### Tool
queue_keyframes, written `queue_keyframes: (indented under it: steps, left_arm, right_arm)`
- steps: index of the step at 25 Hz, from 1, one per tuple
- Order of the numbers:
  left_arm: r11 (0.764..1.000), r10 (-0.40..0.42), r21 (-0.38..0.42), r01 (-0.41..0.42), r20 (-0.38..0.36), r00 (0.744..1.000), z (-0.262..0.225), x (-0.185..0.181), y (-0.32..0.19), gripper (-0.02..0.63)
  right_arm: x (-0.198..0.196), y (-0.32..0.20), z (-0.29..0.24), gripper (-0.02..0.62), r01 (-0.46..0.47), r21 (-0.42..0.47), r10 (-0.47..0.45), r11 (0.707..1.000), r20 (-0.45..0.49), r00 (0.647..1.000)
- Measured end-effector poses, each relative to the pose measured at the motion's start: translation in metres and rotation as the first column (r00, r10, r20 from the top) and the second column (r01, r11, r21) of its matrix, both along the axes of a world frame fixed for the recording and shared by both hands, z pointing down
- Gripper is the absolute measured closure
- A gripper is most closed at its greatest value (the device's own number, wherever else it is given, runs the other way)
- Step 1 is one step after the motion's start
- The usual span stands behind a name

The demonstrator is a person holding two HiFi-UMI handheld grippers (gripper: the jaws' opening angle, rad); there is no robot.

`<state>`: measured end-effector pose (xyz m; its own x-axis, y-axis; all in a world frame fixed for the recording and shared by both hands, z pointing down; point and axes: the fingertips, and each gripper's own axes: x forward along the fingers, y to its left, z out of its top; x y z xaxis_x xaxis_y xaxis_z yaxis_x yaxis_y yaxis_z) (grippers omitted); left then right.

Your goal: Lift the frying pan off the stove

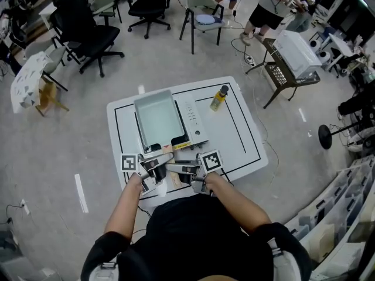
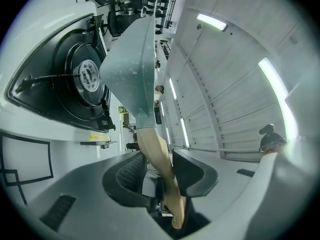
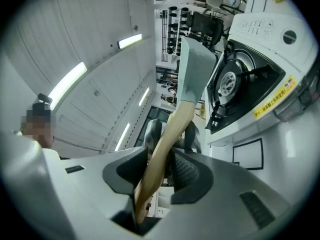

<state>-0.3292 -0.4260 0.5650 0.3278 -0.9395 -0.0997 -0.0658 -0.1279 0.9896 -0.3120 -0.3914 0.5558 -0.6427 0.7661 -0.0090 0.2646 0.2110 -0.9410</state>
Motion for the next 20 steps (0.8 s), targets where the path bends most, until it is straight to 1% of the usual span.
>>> queue_keyframes:
  steps: [2,7,12,17,20]
  left_arm:
    - [1.0,0.005,0.012,-0.005,0.026,1.0,-0.01,0.005,0.003,0.448]
    - [0.999,0.01,0.047,-0.013,0.059,0.998,-0.035,0.025,0.007,0.446]
    - [0.999,0.006,0.051,-0.011,0.086,0.996,-0.054,0.05,0.005,0.446]
    - [0.998,0.001,0.058,-0.005,0.076,0.997,-0.073,0.094,0.009,0.446]
    - [0.999,-0.009,0.049,0.005,0.084,0.996,-0.079,0.122,0.015,0.446]
  right_arm:
    - [0.006,0.003,-0.012,0.448,-0.004,-0.005,0.004,1.0,0.023,1.0]
    - [0.026,0.01,-0.035,0.445,-0.012,0.008,0.011,1.0,0.074,0.997]
    - [0.051,0.008,-0.055,0.443,-0.007,0.005,0.007,1.0,0.113,0.994]
    - [0.095,0.013,-0.073,0.437,0.002,-0.019,0.001,1.0,0.14,0.99]
    - [0.124,0.017,-0.081,0.434,0.017,-0.009,-0.016,1.0,0.153,0.988]
